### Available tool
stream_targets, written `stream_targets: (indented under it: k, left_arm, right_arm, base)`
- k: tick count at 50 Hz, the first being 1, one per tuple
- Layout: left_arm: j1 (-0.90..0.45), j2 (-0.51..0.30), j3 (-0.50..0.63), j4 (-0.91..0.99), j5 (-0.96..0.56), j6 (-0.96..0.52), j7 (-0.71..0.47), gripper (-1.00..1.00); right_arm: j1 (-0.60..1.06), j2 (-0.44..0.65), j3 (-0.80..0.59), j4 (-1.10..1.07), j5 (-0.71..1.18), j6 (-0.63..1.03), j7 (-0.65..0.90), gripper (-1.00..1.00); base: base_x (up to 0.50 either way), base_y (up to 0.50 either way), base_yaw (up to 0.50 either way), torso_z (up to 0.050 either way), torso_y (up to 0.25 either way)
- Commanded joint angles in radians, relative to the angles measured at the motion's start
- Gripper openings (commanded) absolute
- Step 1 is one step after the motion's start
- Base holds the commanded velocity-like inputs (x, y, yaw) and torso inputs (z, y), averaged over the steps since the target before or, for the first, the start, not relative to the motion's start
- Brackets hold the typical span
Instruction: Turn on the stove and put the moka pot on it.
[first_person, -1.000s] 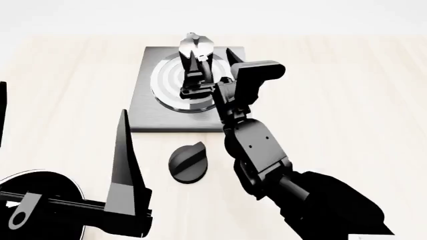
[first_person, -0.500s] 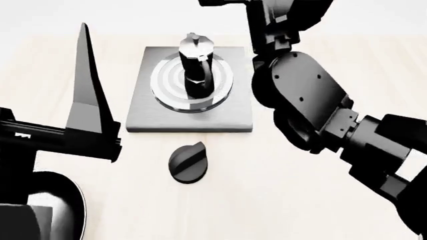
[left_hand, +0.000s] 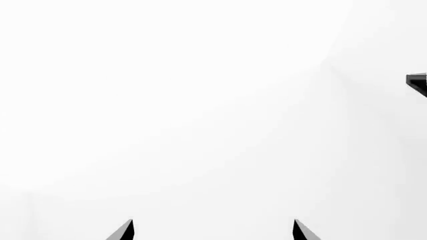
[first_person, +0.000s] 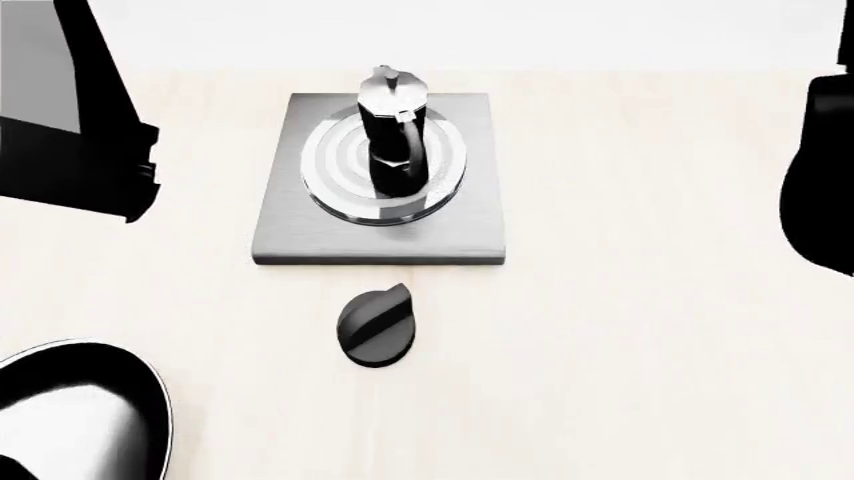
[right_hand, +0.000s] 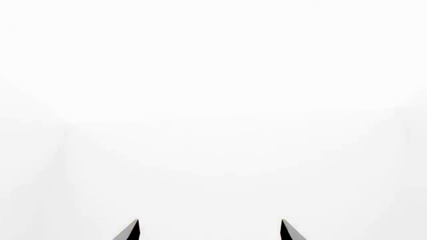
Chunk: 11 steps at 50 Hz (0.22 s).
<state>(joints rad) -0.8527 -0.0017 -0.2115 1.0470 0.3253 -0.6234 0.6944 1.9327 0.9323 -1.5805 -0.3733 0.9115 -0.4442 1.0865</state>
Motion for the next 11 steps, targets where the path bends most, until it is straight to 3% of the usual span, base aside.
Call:
stream_targets:
  k: [1,11]
  left_arm:
    - [-0.035,0.001,-0.012,0.0,0.007,0.002,0.034,1.0]
    - [0.002,0.001,-0.078,0.0,-0.042,0.062,0.043,1.0]
  right_arm:
    - [0.106,0.246,0.003,-0.316,-0.034,0.136,0.093,1.0]
    - [0.144,0.43,0.021,-0.512,-0.047,0.199,0.118,1.0]
  base:
    - [0.0,0.0,0.0,0.0,0.0]
    - [0.0,0.0,0.0,0.0,0.0]
